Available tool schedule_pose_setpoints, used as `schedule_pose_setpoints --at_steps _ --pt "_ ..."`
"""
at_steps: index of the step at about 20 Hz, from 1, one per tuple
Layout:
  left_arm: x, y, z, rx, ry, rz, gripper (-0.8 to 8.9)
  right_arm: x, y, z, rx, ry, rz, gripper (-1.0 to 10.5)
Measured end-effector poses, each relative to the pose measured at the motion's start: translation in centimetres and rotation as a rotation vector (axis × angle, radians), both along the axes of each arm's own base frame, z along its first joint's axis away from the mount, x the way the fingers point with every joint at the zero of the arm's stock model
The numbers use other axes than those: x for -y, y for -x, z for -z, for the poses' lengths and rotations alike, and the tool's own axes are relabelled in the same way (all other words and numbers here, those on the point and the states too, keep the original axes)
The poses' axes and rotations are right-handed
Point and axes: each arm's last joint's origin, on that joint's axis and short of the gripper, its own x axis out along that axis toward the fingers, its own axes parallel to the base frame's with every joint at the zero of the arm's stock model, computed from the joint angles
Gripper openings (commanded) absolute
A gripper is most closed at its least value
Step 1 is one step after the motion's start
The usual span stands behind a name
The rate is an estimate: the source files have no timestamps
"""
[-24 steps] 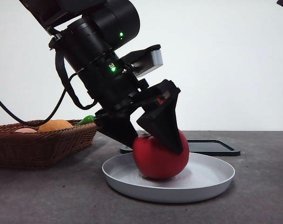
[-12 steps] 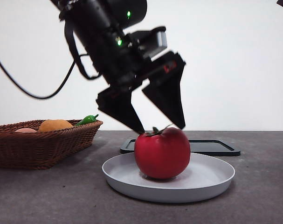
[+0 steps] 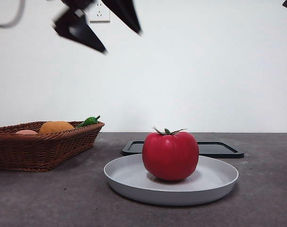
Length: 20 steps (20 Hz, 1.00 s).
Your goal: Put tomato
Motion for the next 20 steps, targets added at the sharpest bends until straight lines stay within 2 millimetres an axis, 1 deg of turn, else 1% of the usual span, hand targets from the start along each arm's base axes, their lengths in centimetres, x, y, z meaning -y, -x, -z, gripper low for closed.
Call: schedule_pose_setpoints --at_steps 2,4,6,9,10,12,15,17,18,20 --pt "-2.4 1.1 -2.1 0.042 0.051 -0.039 5.67 0.0 0.0 0.0 0.000 0.000 0.000 4.1" --pt "-4.4 2.7 -3.6 0.056 0.070 -0.066 5.67 0.0 0.0 0.0 0.000 0.000 0.000 4.1" --pt "-6.2 4.3 -4.6 0.053 0.067 -0.100 5.67 0.0 0.0 0.0 0.000 0.000 0.000 4.1" --pt "-8.2 6.9 -5.6 0.083 0.076 -0.136 5.67 0.0 0.0 0.0 0.000 0.000 0.000 4.1" --pt "-8.8 7.9 -5.5 0.088 0.077 -0.142 5.67 0.0 0.0 0.0 0.002 0.000 0.000 4.1" --pt "-9.6 9.7 -4.5 0.062 0.078 -0.124 5.67 0.0 0.0 0.0 0.003 -0.001 0.000 4.1" --pt "-10.2 12.1 -1.8 -0.053 0.081 -0.048 5.66 0.0 0.0 0.0 0.003 -0.001 0.000 4.1" --pt "-10.4 13.4 -0.3 -0.148 0.098 0.019 5.62 0.0 0.0 0.0 0.003 -0.001 0.000 4.1" --pt "-10.4 13.9 0.1 -0.182 0.103 0.043 5.62 0.0 0.0 0.0 0.003 -0.001 0.000 4.1" --pt "-10.5 14.5 0.3 -0.209 0.092 0.055 5.62 0.0 0.0 0.0 0.003 -0.001 0.000 4.1"
